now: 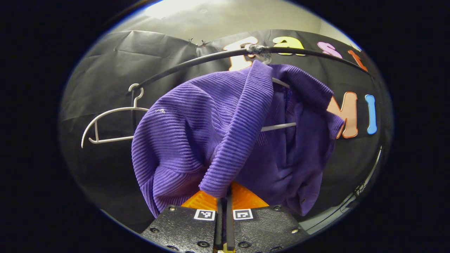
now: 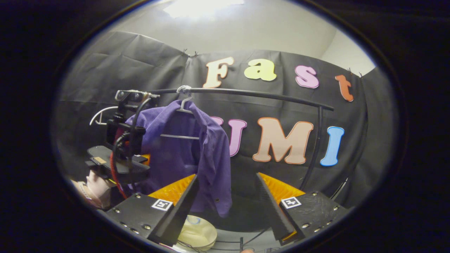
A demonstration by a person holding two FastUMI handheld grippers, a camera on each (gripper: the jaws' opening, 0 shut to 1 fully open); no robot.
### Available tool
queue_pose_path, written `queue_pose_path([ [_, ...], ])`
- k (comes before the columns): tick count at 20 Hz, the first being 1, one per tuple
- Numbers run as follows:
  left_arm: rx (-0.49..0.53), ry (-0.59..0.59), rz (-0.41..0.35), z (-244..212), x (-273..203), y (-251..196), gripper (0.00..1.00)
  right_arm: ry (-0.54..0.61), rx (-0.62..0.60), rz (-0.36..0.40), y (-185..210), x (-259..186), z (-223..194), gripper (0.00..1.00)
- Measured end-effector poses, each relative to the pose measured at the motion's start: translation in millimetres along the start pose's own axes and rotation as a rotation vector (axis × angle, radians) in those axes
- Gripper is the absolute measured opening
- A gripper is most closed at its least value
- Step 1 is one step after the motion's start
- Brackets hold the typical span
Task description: Grasp the clothes on the hanger with both hands and then place them into the laundry hamper below.
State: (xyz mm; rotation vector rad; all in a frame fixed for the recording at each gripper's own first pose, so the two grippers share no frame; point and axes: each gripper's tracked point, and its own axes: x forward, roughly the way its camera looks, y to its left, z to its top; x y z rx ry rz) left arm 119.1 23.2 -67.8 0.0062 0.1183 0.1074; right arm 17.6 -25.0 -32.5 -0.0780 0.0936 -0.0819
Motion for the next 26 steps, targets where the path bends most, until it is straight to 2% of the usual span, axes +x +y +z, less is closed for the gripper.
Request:
queue_pose_path([
  [1,0.003,-0.003,-0.007,2,-6,2,0.02,-0.003,-0.007,0.010,3,6,-1,0.94],
  [2,0.002,-0.005,-0.019,6,-12,3,0.05,-0.005,-0.014,0.020,5,12,-2,0.96],
  [5,-0.005,-0.008,-0.034,16,-27,9,0.02,-0.018,-0.020,0.050,16,30,-2,0.96],
  [6,-0.010,-0.007,-0.037,21,-33,12,0.02,-0.022,-0.017,0.060,18,38,-4,0.94],
  [11,-0.039,-0.015,-0.038,43,-54,27,0.04,-0.059,-0.010,0.111,42,77,-1,0.96],
  [17,-0.013,-0.059,-0.025,75,-70,43,0.02,-0.100,0.012,0.125,64,140,3,0.96],
  [18,-0.008,-0.065,-0.020,80,-71,46,0.02,-0.099,0.017,0.119,65,149,0,0.93],
  [19,-0.007,-0.070,-0.017,84,-72,48,0.02,-0.097,0.025,0.112,65,158,-3,0.96],
  [26,-0.026,-0.108,0.025,112,-74,69,0.03,-0.048,0.043,0.122,80,200,-24,0.95],
])
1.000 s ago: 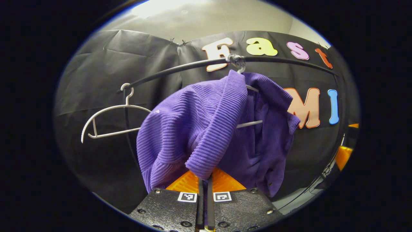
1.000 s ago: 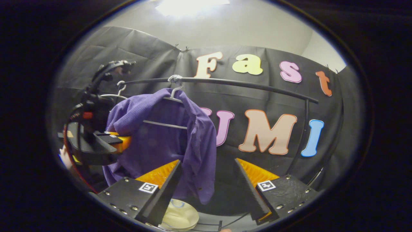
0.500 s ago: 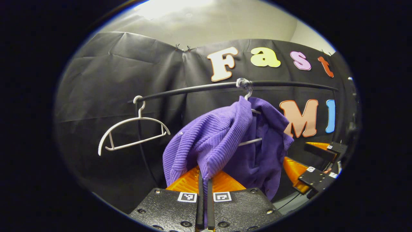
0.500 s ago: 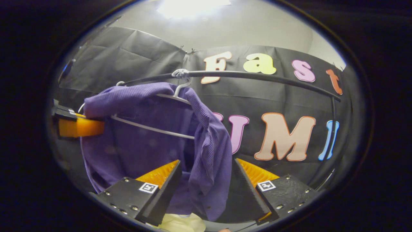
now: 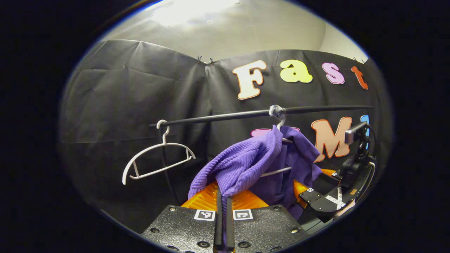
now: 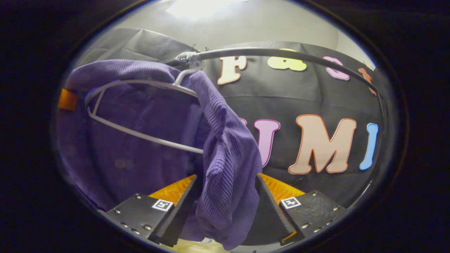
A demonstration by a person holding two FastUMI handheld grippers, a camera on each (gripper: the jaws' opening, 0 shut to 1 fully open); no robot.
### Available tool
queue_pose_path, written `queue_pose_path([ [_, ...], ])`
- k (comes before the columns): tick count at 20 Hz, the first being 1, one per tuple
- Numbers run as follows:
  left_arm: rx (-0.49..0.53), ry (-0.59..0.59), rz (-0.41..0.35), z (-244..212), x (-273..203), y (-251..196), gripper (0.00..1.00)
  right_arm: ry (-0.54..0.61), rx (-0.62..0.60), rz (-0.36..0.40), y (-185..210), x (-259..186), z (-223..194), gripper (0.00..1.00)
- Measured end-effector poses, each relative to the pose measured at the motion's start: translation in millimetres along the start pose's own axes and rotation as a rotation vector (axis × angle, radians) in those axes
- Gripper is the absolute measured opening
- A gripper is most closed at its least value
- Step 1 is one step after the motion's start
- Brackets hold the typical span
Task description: Grasp the clothes on the hanger with both hands and then place them into the laundry hamper below.
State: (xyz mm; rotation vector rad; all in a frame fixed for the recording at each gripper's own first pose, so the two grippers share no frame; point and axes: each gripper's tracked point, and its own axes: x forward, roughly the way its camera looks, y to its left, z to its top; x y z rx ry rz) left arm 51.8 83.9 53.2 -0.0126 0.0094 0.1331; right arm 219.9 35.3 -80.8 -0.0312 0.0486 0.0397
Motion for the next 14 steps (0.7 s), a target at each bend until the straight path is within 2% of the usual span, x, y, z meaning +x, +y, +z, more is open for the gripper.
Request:
queue_pose_path([
  [3,0.001,-0.021,0.024,12,2,10,0.07,0.032,0.018,-0.002,2,9,-8,0.66],
  [5,-0.003,-0.031,0.048,18,5,19,0.04,0.042,0.036,-0.017,-3,12,-11,0.46],
  [6,-0.006,-0.033,0.060,19,7,24,0.01,0.045,0.041,-0.039,-9,13,-9,0.36],
  [8,-0.012,-0.034,0.078,20,10,33,0.04,0.035,0.046,-0.077,-22,15,-3,0.16],
  [9,-0.016,-0.033,0.083,20,11,37,0.04,0.024,0.045,-0.096,-29,16,1,0.13],
  [14,-0.041,-0.031,0.068,20,20,46,0.04,-0.034,0.037,-0.180,-70,22,22,0.13],
])
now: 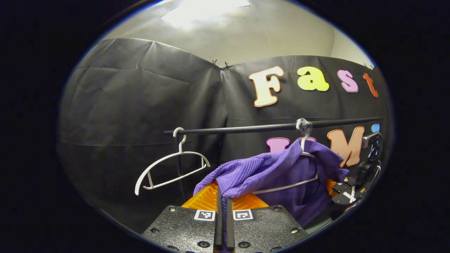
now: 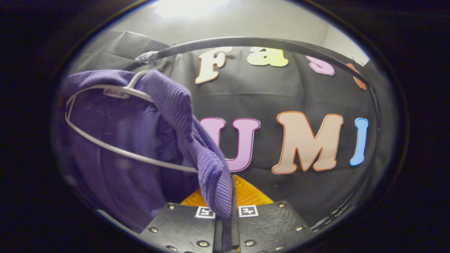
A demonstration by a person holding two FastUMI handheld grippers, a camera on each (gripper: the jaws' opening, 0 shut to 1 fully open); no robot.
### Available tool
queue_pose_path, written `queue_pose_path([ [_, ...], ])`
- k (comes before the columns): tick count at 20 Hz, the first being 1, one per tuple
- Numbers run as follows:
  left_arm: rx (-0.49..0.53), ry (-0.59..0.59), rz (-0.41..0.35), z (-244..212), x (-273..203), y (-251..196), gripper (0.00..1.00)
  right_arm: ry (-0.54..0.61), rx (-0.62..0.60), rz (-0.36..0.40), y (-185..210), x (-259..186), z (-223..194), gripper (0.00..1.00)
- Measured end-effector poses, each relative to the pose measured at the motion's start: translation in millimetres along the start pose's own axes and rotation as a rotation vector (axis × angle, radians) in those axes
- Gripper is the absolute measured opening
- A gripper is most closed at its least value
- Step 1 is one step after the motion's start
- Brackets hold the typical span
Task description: Grasp the clothes on the hanger with both hands and then place them into the laundry hamper below.
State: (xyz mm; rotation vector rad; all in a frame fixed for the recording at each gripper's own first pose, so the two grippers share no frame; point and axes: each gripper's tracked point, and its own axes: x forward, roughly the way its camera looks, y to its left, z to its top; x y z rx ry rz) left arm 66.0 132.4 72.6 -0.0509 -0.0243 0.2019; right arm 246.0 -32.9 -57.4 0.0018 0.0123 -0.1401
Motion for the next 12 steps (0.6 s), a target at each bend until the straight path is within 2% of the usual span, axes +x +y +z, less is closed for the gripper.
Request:
queue_pose_path([
  [6,-0.071,-0.002,-0.034,8,15,9,0.04,-0.079,0.007,-0.056,-30,26,32,0.12],
  [7,-0.078,-0.001,-0.042,8,17,10,0.02,-0.089,0.009,-0.062,-32,31,35,0.12],
  [9,-0.069,0.002,-0.051,11,19,12,0.07,-0.113,0.004,-0.073,-36,40,41,0.13],
  [10,-0.061,0.002,-0.054,13,21,12,0.04,-0.120,0.004,-0.074,-37,44,42,0.12],
  [12,-0.054,0.001,-0.064,15,23,10,0.07,-0.120,-0.002,-0.071,-36,56,43,0.12],
])
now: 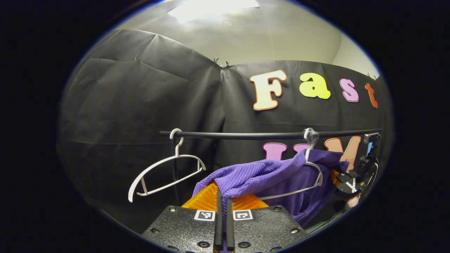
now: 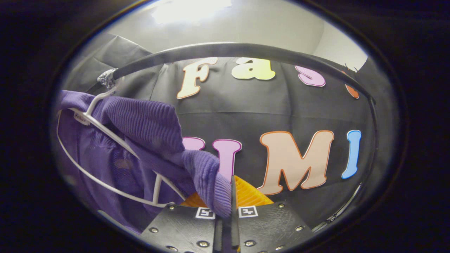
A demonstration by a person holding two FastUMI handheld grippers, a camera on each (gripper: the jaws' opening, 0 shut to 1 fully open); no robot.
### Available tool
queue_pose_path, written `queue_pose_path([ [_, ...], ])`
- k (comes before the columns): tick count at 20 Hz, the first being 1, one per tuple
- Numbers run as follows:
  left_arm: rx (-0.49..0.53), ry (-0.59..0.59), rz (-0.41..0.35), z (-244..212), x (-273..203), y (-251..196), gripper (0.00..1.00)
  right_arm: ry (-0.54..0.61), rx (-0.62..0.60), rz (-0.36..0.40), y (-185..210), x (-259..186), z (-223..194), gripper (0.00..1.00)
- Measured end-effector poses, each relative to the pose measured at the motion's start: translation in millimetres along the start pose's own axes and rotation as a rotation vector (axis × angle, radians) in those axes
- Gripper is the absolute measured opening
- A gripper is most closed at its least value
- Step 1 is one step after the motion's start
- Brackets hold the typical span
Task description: Grasp the clothes on the hanger with both hands and then place them into the laundry hamper below.
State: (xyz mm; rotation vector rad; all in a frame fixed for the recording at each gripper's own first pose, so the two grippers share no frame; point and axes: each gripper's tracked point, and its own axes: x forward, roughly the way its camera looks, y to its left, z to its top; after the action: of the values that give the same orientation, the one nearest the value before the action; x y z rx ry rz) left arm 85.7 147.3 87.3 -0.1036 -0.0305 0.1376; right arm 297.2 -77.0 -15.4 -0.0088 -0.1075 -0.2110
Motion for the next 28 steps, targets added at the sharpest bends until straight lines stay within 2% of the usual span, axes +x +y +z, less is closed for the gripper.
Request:
queue_pose_path([
  [5,-0.027,-0.001,-0.031,4,5,-2,0.02,-0.019,0.001,0.022,1,20,-4,0.12],
  [6,-0.034,-0.002,-0.042,6,6,-2,0.04,-0.019,0.003,0.026,1,23,-6,0.12],
  [7,-0.041,0.000,-0.059,7,6,-5,0.03,-0.017,0.003,0.030,1,27,-7,0.09],
  [9,-0.084,-0.002,-0.105,15,6,-10,0.02,-0.009,-0.004,0.039,2,32,-13,0.09],
  [11,-0.109,0.001,-0.131,20,9,-9,0.07,-0.010,-0.006,0.050,4,34,-16,0.09],
  [12,-0.110,0.012,-0.140,20,11,-9,0.02,-0.014,-0.010,0.053,4,34,-15,0.09],
  [14,-0.124,0.020,-0.169,22,12,-9,0.04,-0.012,-0.015,0.055,5,37,-17,0.12],
  [15,-0.128,0.029,-0.179,21,13,-8,0.02,-0.010,-0.014,0.057,5,38,-17,0.09],
  [19,-0.149,0.088,-0.221,14,24,-1,0.02,-0.015,-0.028,0.063,3,39,-16,0.09],
  [22,-0.133,0.183,-0.273,-3,29,3,0.04,-0.011,-0.042,0.065,1,37,-17,0.09],
  [23,-0.122,0.207,-0.292,-6,30,4,0.04,-0.011,-0.045,0.065,0,37,-18,0.13],
  [24,-0.103,0.224,-0.302,-11,31,5,0.04,-0.010,-0.049,0.066,0,37,-18,0.09],
  [25,-0.077,0.238,-0.310,-14,34,7,0.02,-0.008,-0.051,0.068,0,36,-19,0.09],
  [28,-0.008,0.251,-0.320,-24,42,13,0.04,0.005,-0.052,0.071,-1,37,-23,0.09],
])
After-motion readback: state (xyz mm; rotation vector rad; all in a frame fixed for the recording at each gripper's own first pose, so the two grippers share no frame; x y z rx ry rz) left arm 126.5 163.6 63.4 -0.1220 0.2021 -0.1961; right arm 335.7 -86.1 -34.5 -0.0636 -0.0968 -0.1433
